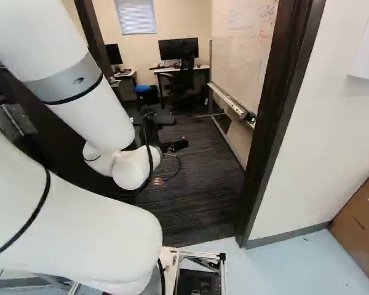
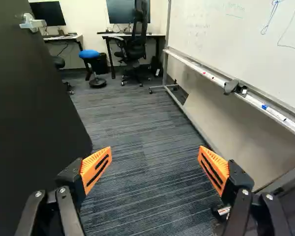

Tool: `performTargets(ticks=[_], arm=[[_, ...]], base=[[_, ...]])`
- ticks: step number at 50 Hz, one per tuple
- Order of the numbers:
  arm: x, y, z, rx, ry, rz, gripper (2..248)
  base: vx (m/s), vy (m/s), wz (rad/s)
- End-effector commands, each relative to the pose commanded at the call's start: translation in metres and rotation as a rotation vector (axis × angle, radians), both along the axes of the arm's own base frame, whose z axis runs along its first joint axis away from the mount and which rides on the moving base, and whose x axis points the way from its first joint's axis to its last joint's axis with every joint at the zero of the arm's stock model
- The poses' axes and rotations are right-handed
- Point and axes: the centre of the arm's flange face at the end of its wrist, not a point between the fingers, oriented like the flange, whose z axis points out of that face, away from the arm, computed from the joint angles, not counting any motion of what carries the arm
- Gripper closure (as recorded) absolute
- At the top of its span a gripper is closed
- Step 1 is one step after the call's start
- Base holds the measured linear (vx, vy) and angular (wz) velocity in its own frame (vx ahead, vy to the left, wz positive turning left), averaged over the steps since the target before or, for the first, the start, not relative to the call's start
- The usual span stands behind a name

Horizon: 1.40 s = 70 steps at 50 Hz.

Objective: Open the door and move inside

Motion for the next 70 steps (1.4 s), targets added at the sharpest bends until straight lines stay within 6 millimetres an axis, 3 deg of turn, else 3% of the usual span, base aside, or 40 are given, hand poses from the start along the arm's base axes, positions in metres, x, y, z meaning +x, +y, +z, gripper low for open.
performTargets(ticks=[70], arm=[[0.0000, 0.0000, 0.0000, 0.000, 0.000, 0.000, 3]], base=[[0.130, 0.004, 0.000]])
